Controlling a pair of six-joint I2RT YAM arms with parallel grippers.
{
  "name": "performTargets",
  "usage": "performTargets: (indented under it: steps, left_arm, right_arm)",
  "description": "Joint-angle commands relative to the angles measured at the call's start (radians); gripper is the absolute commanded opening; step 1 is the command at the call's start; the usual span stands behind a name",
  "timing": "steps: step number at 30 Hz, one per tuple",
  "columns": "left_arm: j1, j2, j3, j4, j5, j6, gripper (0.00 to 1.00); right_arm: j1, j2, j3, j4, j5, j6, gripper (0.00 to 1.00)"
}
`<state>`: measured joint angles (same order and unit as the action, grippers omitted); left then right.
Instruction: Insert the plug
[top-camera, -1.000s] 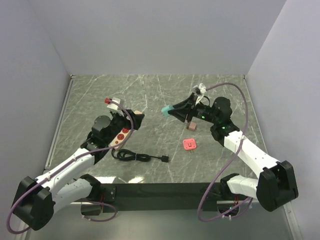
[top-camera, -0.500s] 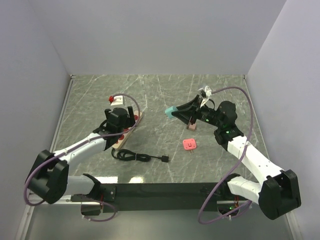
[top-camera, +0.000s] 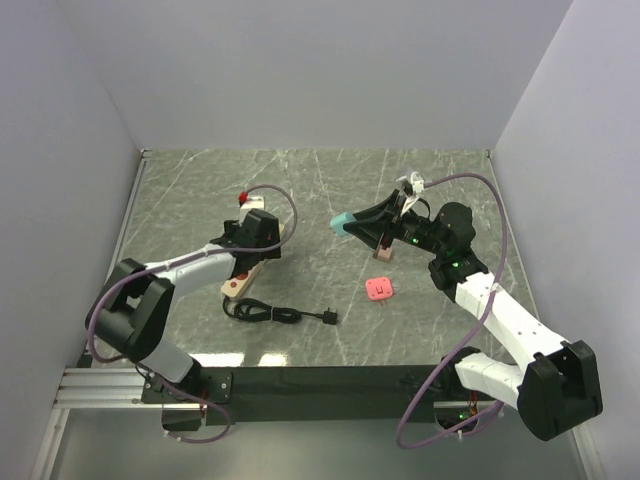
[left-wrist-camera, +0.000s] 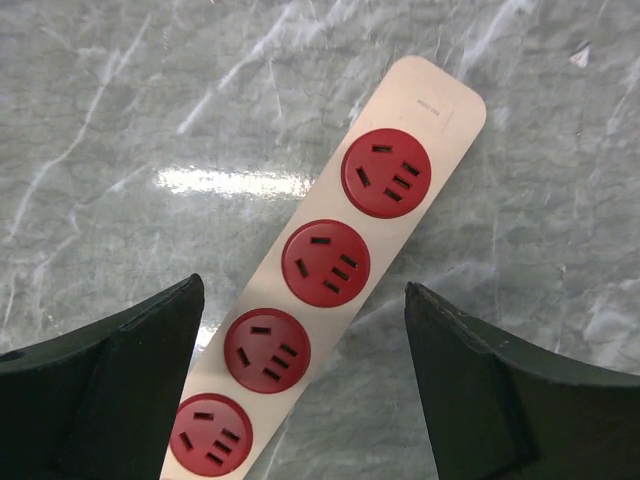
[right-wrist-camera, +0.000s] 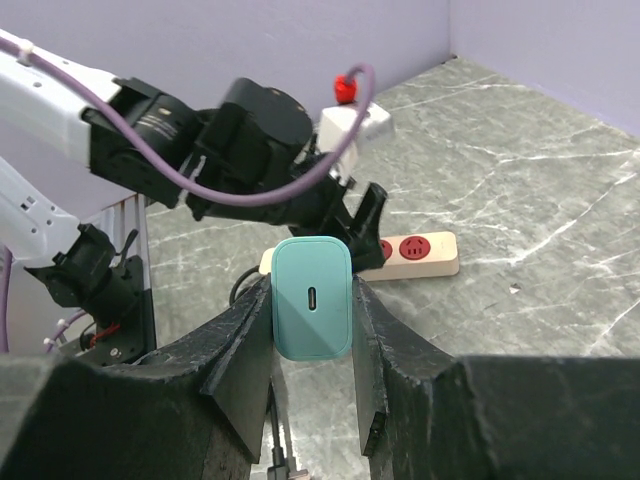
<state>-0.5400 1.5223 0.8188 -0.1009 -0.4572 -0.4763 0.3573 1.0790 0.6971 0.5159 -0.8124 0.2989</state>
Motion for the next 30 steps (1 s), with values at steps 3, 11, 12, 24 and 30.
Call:
performTargets:
  steps: [3, 11, 12, 24, 30]
  left_arm:
    - [-0.009, 0.084, 0.080, -0.049, 0.005, -0.008, 0.88]
    - [-0.014, 0.154, 0.109, -0.068, 0.002, 0.002, 0.88]
    - [-0.014, 0.162, 0.117, -0.071, 0.011, 0.007, 0.86]
    - [-0.040, 0.242, 0.175, -0.099, 0.037, -0.008, 0.01]
    - [-0.044, 0.291, 0.226, -0.063, 0.117, -0.019, 0.00]
  right_arm:
    - [-0.006, -0.008, 0.013, 0.033, -0.011, 0.012, 0.00]
    - [-0.004, -0.005, 0.015, 0.029, -0.010, 0.008, 0.00]
    - [-0.006, -0.002, 0.016, 0.027, -0.010, 0.006, 0.00]
    - [-0.006, -0.008, 0.013, 0.009, 0.005, -0.004, 0.00]
    - [-0.003, -0.008, 0.025, -0.060, 0.103, -0.029, 0.00]
